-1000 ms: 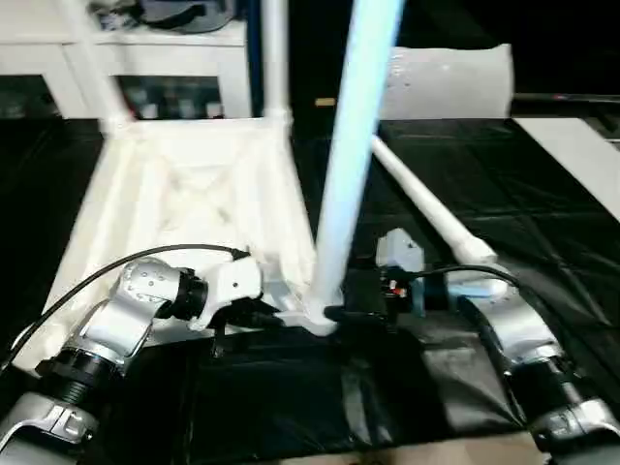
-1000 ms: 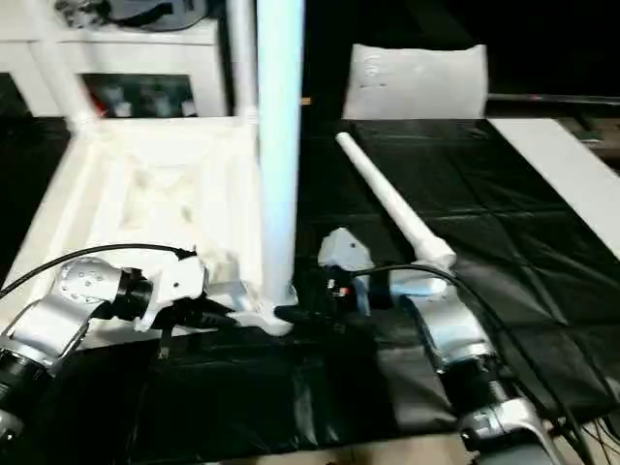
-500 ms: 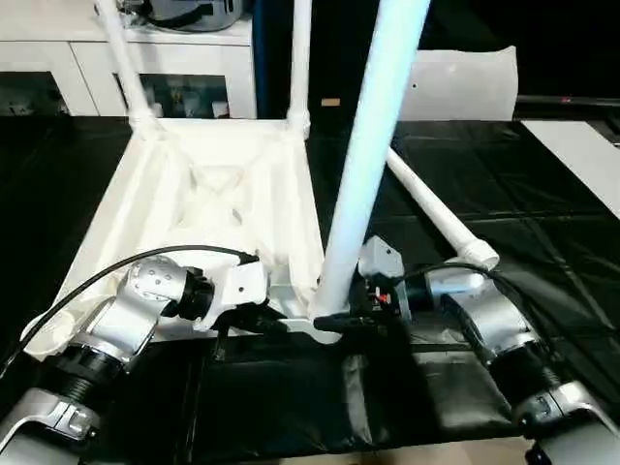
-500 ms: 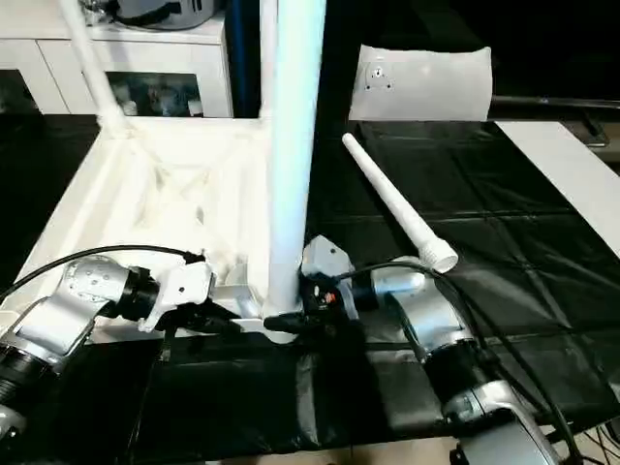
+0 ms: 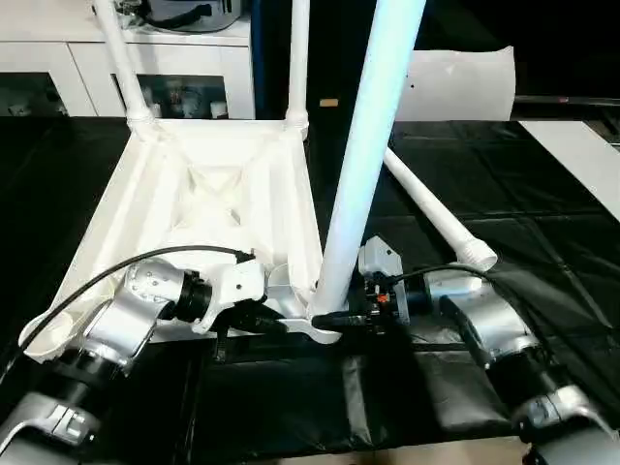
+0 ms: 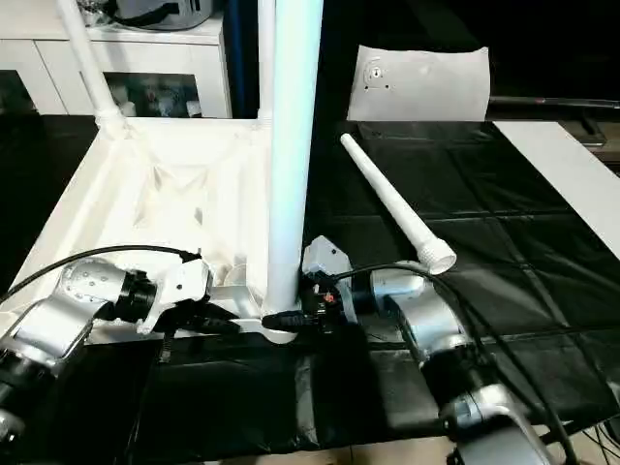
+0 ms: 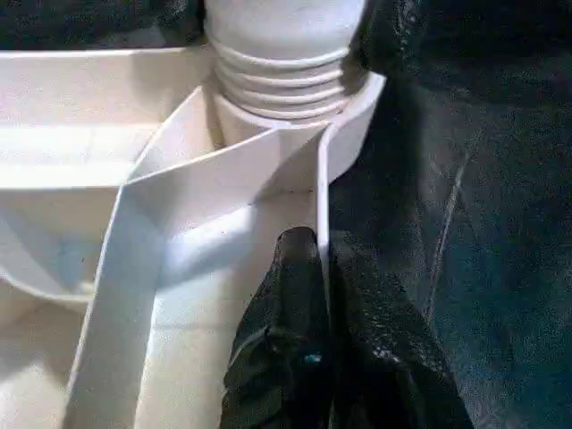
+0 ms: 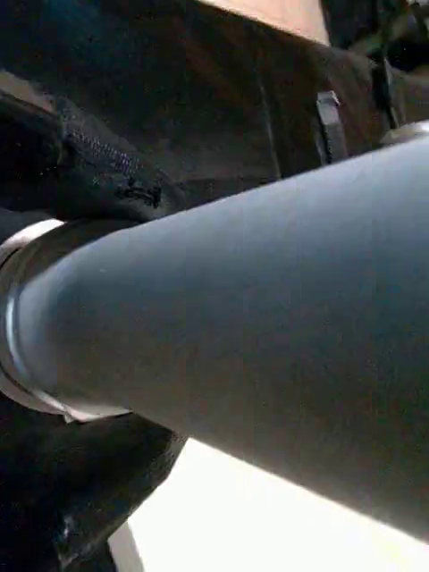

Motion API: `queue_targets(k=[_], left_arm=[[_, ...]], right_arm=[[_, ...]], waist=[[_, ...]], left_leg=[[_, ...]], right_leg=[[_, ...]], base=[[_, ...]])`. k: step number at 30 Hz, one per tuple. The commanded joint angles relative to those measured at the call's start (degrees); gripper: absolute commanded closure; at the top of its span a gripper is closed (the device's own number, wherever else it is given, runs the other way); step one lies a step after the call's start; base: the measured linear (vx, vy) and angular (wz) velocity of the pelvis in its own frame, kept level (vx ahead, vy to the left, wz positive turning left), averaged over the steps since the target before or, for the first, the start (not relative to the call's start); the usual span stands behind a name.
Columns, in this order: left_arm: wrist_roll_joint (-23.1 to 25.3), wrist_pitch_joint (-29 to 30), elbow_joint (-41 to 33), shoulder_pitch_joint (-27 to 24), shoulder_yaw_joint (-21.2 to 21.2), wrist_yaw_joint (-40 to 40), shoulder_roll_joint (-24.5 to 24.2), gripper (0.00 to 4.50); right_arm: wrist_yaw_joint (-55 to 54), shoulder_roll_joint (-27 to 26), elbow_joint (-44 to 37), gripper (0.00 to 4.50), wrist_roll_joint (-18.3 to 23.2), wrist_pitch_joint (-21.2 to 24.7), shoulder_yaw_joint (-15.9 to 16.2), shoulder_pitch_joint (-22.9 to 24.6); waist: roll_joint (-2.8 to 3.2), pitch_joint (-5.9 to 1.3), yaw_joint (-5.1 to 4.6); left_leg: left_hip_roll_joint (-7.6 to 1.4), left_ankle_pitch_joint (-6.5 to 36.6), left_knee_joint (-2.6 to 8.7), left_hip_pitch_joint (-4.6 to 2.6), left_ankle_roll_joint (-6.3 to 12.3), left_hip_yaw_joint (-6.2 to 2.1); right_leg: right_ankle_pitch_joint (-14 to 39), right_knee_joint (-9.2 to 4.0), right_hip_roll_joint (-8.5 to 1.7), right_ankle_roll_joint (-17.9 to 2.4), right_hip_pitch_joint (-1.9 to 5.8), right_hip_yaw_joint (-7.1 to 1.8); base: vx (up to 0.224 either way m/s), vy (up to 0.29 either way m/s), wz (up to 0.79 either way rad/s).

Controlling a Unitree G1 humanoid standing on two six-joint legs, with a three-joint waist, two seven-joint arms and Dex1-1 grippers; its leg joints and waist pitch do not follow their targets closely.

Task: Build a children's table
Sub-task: Rotate leg to tighten

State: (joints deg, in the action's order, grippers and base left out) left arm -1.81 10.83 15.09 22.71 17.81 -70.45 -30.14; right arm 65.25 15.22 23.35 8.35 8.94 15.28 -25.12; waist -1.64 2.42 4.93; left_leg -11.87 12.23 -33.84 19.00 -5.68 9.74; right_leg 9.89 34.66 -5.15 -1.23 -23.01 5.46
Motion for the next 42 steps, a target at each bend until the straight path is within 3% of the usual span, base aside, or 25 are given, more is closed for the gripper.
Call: queue_targets(k=[1, 2, 4, 6, 7, 9, 13, 14, 15, 16, 17, 19, 20, 21, 24, 25, 27, 34, 35, 37, 42], left_arm=[[-1.75, 5.61, -3.69, -0.54, -1.56, 7.88, 4.98, 4.50], [-1.81, 7.08, -4.47, -0.80, -2.19, 9.86, 6.05, 4.50], [-1.02, 12.51, -6.80, -1.42, -4.36, 18.35, 10.87, 4.50], [0.78, 14.81, -7.76, -1.64, -5.56, 24.41, 14.09, 4.50], [2.29, 16.60, -8.32, -1.54, -6.87, 30.17, 17.45, 4.50], [3.26, 18.02, -8.79, -1.44, -7.59, 34.17, 19.90, 4.50], [5.21, 20.94, -10.67, -1.16, -7.81, 40.39, 24.42, 4.50], [5.34, 21.18, -10.91, -1.16, -7.65, 40.58, 24.69, 4.50], [5.65, 21.72, -11.59, -1.26, -7.08, 40.65, 25.00, 4.50], [5.81, 21.93, -12.15, -1.49, -6.25, 39.87, 24.85, 4.50], [6.05, 22.72, -12.99, -1.93, -5.36, 39.07, 24.49, 4.50], [6.50, 22.76, -13.40, -2.33, -4.58, 38.20, 23.63, 4.50], [6.58, 22.45, -13.39, -2.54, -4.22, 37.26, 22.64, 4.50], [6.61, 22.09, -13.38, -2.72, -3.87, 36.32, 21.65, 4.50], [6.18, 20.90, -13.03, -2.98, -3.56, 33.68, 19.36, 4.50], [5.60, 18.19, -12.05, -3.19, -3.24, 29.77, 16.56, 4.50], [5.19, 15.97, -11.20, -3.32, -3.02, 26.89, 14.63, 4.50], [4.12, 4.68, -5.79, -2.61, -0.71, 15.47, 6.93, 4.50], [2.98, 1.55, -3.33, -1.79, -0.18, 10.37, 4.83, 4.50], [1.92, -0.73, -1.57, -0.95, 0.32, 6.24, 3.51, 4.50], [1.06, -4.88, 1.43, 1.02, 2.16, -1.02, 1.31, 4.50]], right_arm=[[-8.90, -4.92, -1.37, 1.83, 0.47, 3.98, -0.34, 2.01], [-11.45, -6.19, -1.73, 1.83, 0.31, 4.75, -0.74, 2.52], [-20.30, -11.70, -2.56, 1.83, 0.20, 7.63, -2.49, 3.68], [-25.72, -15.42, -2.50, 1.84, 0.47, 9.95, -4.01, 3.75], [-31.05, -18.79, -1.29, 1.84, 0.10, 11.58, -5.23, 2.97], [-34.86, -20.94, 0.16, 1.87, -0.60, 12.38, -5.76, 2.06], [-43.39, -24.98, 3.42, 1.89, -2.50, 13.47, -7.16, -0.03], [-43.46, -25.22, 3.51, 1.56, -2.37, 13.30, -7.24, -0.07], [-43.42, -25.43, 2.95, 1.56, -2.57, 13.01, -7.01, 0.18], [-43.23, -25.37, 2.19, 1.21, -2.85, 12.60, -6.73, 0.63], [-43.56, -25.35, 0.93, 1.19, -3.25, 12.42, -6.88, 1.42], [-43.79, -24.78, -0.30, 1.00, -3.88, 11.74, -7.03, 2.27], [-43.68, -23.96, -1.07, 1.00, -4.06, 10.81, -7.25, 2.91], [-43.54, -23.13, -1.76, 0.77, -4.14, 9.80, -7.46, 3.49], [-42.51, -20.83, -3.25, 0.53, -3.76, 7.92, -8.17, 4.64], [-39.79, -18.08, -5.27, 0.40, -3.25, 6.12, -8.68, 5.86], [-37.19, -16.14, -6.96, 0.32, -2.69, 5.18, -8.97, 6.78], [-25.14, -6.35, -10.96, 0.06, -1.96, 1.89, -8.57, 8.89], [-18.50, -2.02, -11.96, 0.06, -0.20, 1.54, -7.89, 8.84], [-13.61, 1.10, -12.30, 0.06, 0.85, 1.37, -7.38, 8.29], [-3.89, 5.82, -11.49, 0.06, 2.60, 0.87, -6.02, 6.40]], waist=[[0.40, -2.66, -0.52], [0.50, -2.60, -0.66], [0.17, -2.44, -1.80], [0.27, -2.48, -2.31], [0.26, -2.42, -3.08], [0.30, -2.57, -3.33], [0.52, -2.85, -3.74], [0.46, -2.92, -3.83], [0.54, -3.00, -3.78], [0.60, -3.23, -3.60], [0.58, -3.28, -3.65], [0.66, -3.44, -3.44], [0.48, -3.47, -3.46], [0.70, -3.42, -3.32], [0.78, -3.11, -3.32], [1.15, -3.01, -3.19], [1.09, -2.97, -3.13], [1.18, -2.88, -2.65], [1.31, -2.87, -2.54], [1.34, -2.90, -2.05], [1.17, -3.20, -1.64]], left_leg=[[-1.62, 11.58, 4.70, 0.55, -0.02, 0.00], [-1.53, 13.28, 4.76, 0.26, -0.66, -0.19], [-1.15, 14.49, 4.89, 0.70, -1.46, -0.48], [-0.83, 15.60, 4.63, 0.52, -1.09, -0.58], [-0.67, 16.03, 4.43, 0.66, -0.57, -0.59], [-0.43, 15.68, 4.27, 0.60, -0.11, -0.63], [-0.70, 13.54, 4.50, 0.94, 0.61, -0.58], [-0.80, 12.97, 4.52, 1.06, 0.74, -0.54], [-0.80, 12.30, 4.50, 1.12, 0.91, -0.53], [-0.88, 9.55, 4.32, 1.14, 1.47, -0.32], [-0.88, 8.39, 4.32, 1.30, 1.68, -0.33], [-0.92, 4.49, 4.11, 1.34, 2.88, -0.15], [-0.87, 3.92, 4.08, 1.33, 3.18, -0.08], [-0.84, 3.57, 4.10, 1.23, 3.51, -0.05], [-0.87, 6.31, 4.32, 1.11, 3.29, 0.03], [-0.86, 7.49, 4.40, 0.97, 2.93, -0.04], [-0.88, 8.71, 4.47, 0.97, 2.66, -0.04], [-0.87, 10.25, 4.48, 0.66, 2.92, 0.00], [-0.98, 10.87, 4.51, 0.49, 2.99, 0.03], [-1.13, 10.88, 4.51, 0.43, 3.01, 0.02], [-1.28, 9.04, 4.34, 0.55, 3.42, -0.02]], right_leg=[[18.52, -4.13, -3.12, -9.54, 2.93, -3.30], [22.33, -4.54, -3.18, -8.52, 2.69, -3.17], [27.67, -5.13, -3.12, -5.85, 2.78, -2.88], [30.67, -5.63, -3.15, -4.72, 2.60, -2.63], [32.86, -6.18, -3.07, -3.50, 2.32, -2.51], [33.62, -6.50, -2.96, -2.80, 2.17, -2.28], [26.56, -5.70, -2.72, -4.27, 2.26, -2.63], [24.87, -5.46, -2.68, -4.74, 2.31, -2.72], [23.24, -5.31, -2.66, -5.17, 2.39, -2.74], [17.20, -4.74, -2.64, -6.86, 2.60, -2.93], [14.98, -4.41, -2.60, -7.53, 2.79, -2.97], [7.96, -3.74, -2.68, -9.68, 3.15, -3.10], [7.01, -3.65, -2.62, -10.11, 3.21, -3.10], [6.40, -3.61, -2.62, -10.75, 3.23, -3.07], [10.27, -4.18, -2.67, -10.31, 3.20, -3.08], [12.25, -4.43, -2.69, -9.66, 3.15, -3.08], [13.85, -4.58, -2.68, -8.98, 3.14, -3.14], [15.64, -4.88, -2.52, -8.46, 2.99, -3.10], [16.01, -4.92, -2.55, -8.49, 2.87, -3.16], [14.99, -4.69, -2.56, -9.06, 2.93, -3.24], [11.21, -3.92, -2.75, -11.29, 3.19, -3.20]], base=[[0.000, 0.000, 0.00], [0.000, 0.000, 0.00], [0.000, 0.000, 0.00], [0.000, 0.000, 0.00], [0.000, 0.000, 0.00], [0.000, 0.000, 0.00], [0.000, 0.000, 0.00], [0.000, 0.000, 0.00], [0.000, 0.000, 0.00], [0.000, 0.000, 0.00], [0.077, 0.009, 0.04], [0.057, -0.001, 0.02], [0.000, 0.000, 0.00], [0.000, 0.000, 0.00], [0.000, 0.000, 0.00], [0.000, 0.000, 0.00], [0.000, 0.000, 0.00], [0.000, 0.000, 0.00], [0.000, 0.000, 0.00], [0.000, 0.000, 0.00], [0.000, 0.000, 0.00]])
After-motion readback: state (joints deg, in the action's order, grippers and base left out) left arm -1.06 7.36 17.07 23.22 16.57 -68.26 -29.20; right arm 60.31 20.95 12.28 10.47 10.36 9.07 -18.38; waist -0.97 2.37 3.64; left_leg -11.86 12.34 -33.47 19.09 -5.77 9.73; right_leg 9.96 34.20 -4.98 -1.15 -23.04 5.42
